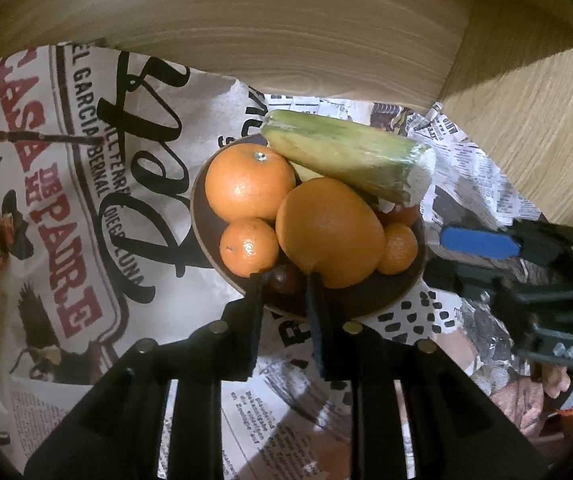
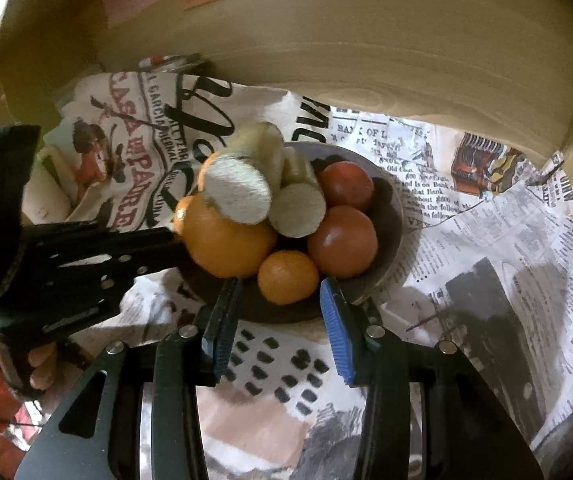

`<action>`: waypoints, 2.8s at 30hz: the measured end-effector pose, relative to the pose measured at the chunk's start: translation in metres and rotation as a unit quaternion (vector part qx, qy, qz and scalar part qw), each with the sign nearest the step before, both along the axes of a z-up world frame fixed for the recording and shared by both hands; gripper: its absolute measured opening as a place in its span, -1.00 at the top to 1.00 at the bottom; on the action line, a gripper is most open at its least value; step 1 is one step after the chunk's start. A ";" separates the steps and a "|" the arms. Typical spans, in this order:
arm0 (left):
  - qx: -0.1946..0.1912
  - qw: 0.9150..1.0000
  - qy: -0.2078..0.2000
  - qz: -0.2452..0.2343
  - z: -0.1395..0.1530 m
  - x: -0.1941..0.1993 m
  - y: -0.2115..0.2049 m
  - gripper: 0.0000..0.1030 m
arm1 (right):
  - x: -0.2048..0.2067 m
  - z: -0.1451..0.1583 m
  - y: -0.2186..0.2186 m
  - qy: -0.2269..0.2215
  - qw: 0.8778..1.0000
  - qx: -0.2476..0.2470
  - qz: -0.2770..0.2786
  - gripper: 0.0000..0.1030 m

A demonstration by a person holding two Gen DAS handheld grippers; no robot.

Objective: Organize fruits

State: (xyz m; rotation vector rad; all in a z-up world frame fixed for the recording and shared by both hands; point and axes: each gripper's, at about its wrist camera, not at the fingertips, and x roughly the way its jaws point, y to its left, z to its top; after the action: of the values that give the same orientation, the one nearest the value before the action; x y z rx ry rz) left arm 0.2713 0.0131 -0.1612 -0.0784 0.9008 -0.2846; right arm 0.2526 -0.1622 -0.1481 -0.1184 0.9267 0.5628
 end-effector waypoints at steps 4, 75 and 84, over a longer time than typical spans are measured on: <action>-0.013 1.000 -0.001 0.003 0.003 -0.006 0.007 0.41 | -0.011 0.002 0.005 0.001 1.000 -0.002 0.010 0.26; 0.011 0.945 -0.315 0.093 0.182 -0.211 0.015 -0.24 | -0.169 0.152 -0.024 -0.275 0.953 0.099 -0.083 0.11; 0.015 0.931 -0.351 0.100 0.200 -0.258 -0.001 -0.75 | -0.211 0.168 -0.029 -0.331 0.932 0.113 -0.093 -0.55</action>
State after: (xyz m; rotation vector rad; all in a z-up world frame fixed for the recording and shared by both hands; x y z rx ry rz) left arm 0.0136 0.0119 0.0384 -0.0343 0.1792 -0.0920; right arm 0.0417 -0.1909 0.0202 -0.0078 0.2080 0.4063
